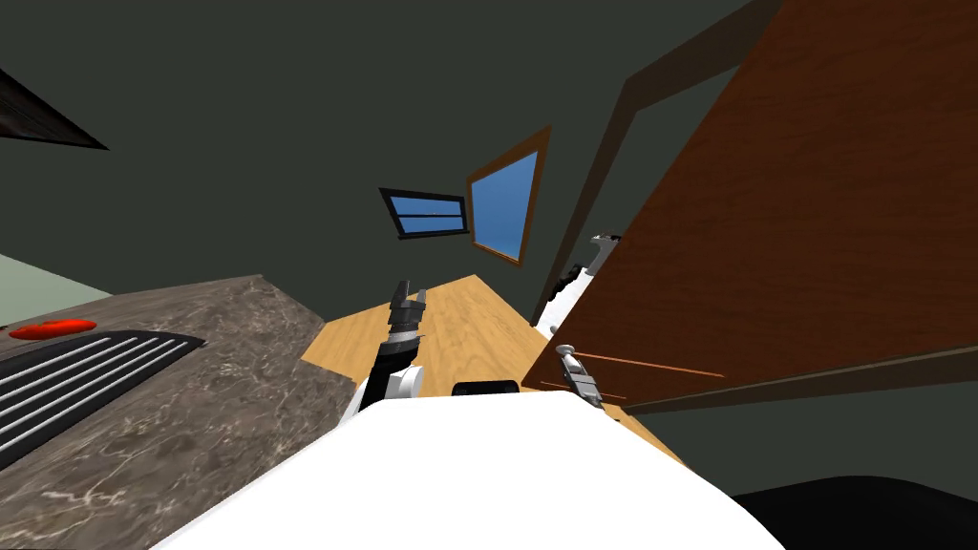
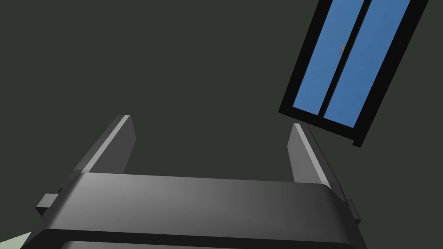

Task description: Pull the door open

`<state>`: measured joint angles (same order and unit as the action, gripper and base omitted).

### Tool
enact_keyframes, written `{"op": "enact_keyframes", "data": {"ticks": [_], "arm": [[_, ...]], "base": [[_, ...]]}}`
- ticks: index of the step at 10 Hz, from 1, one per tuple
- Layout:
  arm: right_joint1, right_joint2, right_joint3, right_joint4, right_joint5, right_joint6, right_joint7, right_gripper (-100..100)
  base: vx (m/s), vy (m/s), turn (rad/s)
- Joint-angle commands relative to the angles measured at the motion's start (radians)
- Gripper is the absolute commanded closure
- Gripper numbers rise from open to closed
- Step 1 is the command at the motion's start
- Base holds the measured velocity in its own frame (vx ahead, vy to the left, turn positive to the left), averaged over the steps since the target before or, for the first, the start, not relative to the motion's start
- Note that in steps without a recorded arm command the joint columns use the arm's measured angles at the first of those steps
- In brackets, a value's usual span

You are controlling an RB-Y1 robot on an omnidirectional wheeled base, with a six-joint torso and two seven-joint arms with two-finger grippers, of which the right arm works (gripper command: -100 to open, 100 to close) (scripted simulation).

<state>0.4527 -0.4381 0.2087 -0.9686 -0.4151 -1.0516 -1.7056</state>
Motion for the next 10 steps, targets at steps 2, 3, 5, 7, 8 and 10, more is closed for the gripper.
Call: {"op": "enact_keyframes", "data": {"ticks": [2, 3, 5, 7, 8, 10], "arm": [[0.000, -0.006, 0.008, 0.011, 0.006, -0.011, -0.011, 100], [-0.001, -0.010, 0.012, 0.017, 0.009, -0.018, -0.016, 100], [-0.004, -0.019, 0.019, 0.030, 0.016, -0.034, -0.029, 100], [-0.007, -0.029, 0.028, 0.045, 0.023, -0.051, -0.043, 100], [-0.009, -0.034, 0.032, 0.052, 0.027, -0.060, -0.050, 100], [-0.011, -0.043, 0.039, 0.065, 0.033, -0.075, -0.063, 100]], "base": [[-0.115, -0.010, 0.068], [-0.205, -0.037, 0.148], [-0.208, -0.031, 0.117], [-0.203, -0.027, 0.121], [-0.210, -0.024, 0.126], [-0.204, -0.027, 0.106]]}}
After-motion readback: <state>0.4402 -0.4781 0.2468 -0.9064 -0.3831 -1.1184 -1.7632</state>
